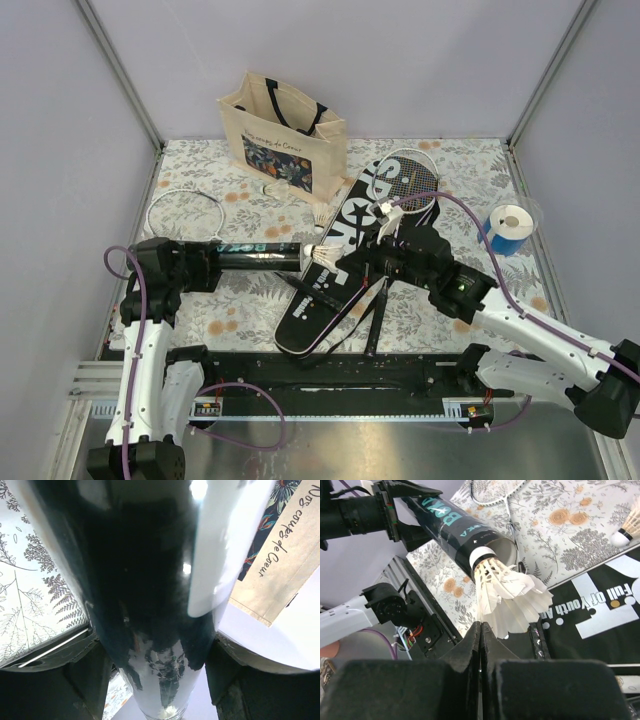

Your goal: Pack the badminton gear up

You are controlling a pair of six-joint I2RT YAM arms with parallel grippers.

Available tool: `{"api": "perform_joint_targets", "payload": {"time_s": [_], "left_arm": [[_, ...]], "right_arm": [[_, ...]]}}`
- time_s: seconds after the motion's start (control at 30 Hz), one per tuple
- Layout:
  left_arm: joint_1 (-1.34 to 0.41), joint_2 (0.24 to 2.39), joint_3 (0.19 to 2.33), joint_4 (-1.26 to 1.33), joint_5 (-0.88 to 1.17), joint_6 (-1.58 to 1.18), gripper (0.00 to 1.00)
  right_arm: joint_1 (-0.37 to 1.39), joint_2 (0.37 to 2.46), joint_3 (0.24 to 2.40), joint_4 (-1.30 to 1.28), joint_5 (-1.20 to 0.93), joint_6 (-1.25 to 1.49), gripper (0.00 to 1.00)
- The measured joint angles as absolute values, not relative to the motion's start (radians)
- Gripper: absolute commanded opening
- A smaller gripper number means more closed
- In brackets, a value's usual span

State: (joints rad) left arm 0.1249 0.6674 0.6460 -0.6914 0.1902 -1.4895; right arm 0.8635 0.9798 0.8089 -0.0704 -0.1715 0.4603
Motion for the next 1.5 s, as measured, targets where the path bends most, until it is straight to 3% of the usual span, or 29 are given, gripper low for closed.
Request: {"api": "perform_joint_targets", "payload": {"time_s": [0.6, 1.5], "left_arm": [[0.125, 0.667, 0.672, -0.706, 0.172, -1.470, 0.29], [0.126, 0.649, 0.665, -0.679, 0.292, -1.468, 0.28]], "right_arm": [[0.863, 1.016, 0.796, -0.091, -0.186, 0.469, 0.00], [0.863, 1.343, 0.798, 0.423, -0.428, 0.556, 0.00]]}}
